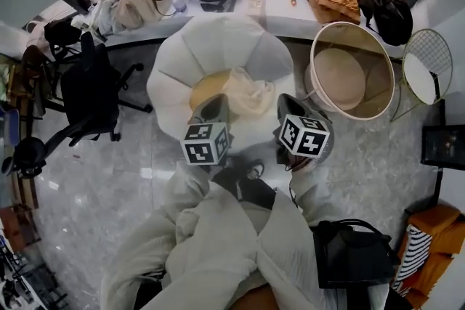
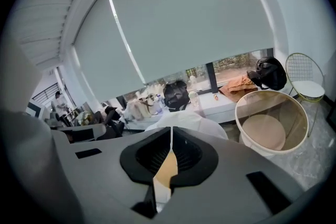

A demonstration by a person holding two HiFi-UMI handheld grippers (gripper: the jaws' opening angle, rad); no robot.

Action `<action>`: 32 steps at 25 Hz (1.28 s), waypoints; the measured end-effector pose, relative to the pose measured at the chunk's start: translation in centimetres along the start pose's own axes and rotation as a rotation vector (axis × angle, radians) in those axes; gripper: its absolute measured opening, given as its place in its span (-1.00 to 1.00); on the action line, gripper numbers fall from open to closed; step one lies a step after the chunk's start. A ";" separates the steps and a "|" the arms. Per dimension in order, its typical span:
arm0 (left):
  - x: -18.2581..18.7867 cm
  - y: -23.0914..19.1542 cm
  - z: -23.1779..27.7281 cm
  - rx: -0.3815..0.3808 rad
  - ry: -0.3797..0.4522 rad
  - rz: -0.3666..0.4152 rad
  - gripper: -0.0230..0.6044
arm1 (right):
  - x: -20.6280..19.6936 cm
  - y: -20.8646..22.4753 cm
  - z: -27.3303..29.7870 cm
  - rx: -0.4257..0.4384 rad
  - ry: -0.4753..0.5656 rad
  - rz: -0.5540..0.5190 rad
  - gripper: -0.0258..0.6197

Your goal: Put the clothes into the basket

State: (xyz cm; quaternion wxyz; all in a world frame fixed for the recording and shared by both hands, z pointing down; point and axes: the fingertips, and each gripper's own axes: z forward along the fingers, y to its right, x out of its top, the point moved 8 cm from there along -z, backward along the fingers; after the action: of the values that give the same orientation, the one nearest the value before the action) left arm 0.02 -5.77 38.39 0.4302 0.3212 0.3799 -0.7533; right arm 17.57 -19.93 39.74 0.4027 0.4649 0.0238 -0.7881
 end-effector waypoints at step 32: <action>-26.0 -17.7 21.3 0.040 -0.141 -0.128 -0.91 | -27.6 7.9 29.3 -0.056 -0.185 0.130 -0.82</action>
State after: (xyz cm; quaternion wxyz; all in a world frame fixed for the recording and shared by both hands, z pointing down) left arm -8.07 -7.29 75.48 0.4004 0.2512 0.3532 -0.8073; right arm 8.57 -20.35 79.75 0.4662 0.3795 -0.0218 -0.7988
